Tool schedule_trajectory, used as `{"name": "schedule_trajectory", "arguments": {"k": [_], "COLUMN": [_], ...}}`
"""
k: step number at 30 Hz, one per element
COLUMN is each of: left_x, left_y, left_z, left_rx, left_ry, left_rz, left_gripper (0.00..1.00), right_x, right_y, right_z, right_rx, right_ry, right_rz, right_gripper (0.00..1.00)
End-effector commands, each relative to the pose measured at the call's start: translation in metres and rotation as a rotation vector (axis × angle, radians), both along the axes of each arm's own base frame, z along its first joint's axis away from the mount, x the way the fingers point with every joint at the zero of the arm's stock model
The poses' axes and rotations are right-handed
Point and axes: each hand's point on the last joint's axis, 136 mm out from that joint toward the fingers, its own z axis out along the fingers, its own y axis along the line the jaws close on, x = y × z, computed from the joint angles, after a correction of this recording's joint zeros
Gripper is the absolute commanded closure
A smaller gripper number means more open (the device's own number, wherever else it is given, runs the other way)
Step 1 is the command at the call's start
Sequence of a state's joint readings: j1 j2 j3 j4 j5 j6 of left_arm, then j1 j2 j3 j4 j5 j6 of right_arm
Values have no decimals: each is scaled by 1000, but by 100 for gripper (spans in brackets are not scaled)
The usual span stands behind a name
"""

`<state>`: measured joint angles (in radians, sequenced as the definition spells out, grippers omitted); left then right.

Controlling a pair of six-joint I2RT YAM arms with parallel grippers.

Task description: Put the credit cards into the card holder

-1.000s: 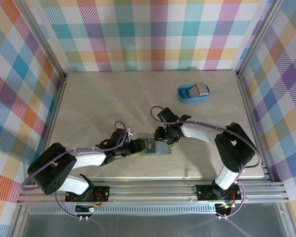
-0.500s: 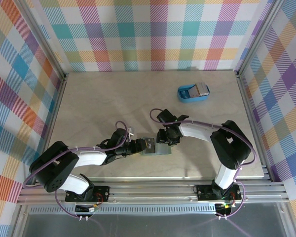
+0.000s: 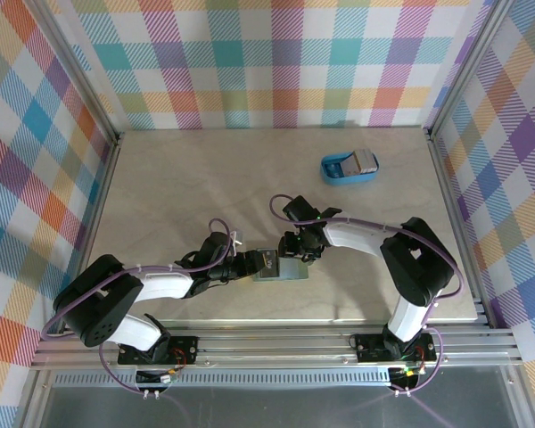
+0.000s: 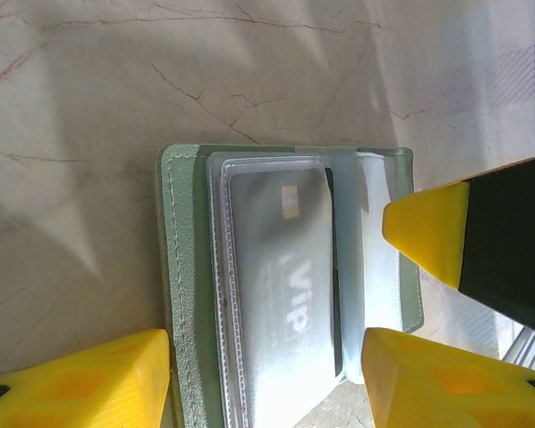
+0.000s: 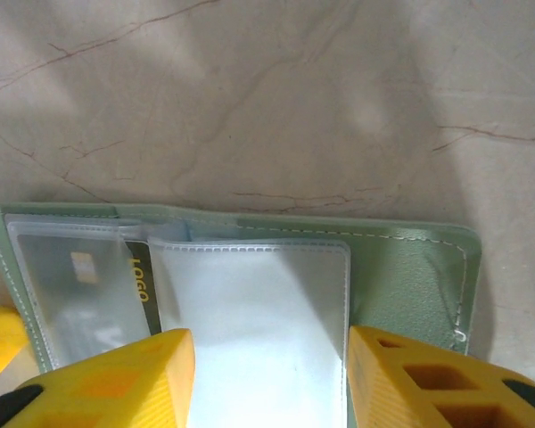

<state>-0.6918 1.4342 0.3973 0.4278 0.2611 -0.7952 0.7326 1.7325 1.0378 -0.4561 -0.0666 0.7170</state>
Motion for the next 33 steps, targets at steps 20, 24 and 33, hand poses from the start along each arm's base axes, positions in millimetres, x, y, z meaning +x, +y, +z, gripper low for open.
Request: {"name": "schedule_trajectory", "arguments": {"k": [20, 24, 33], "left_x": [0, 1, 1], "left_y": [-7, -6, -7], "left_z": [-3, -3, -4], "left_rx": [-5, -4, -2], "left_ry": [-2, -1, 3], "left_rz": [-17, -13, -13], "left_gripper": [41, 41, 42], "right_x": [-9, -8, -9], "right_y": [2, -2, -11], "right_z": [22, 22, 23], "right_rx": [37, 11, -44], "right_ry": [-24, -25, -37], "right_rz": [17, 15, 23], "right_gripper": [54, 53, 52]}}
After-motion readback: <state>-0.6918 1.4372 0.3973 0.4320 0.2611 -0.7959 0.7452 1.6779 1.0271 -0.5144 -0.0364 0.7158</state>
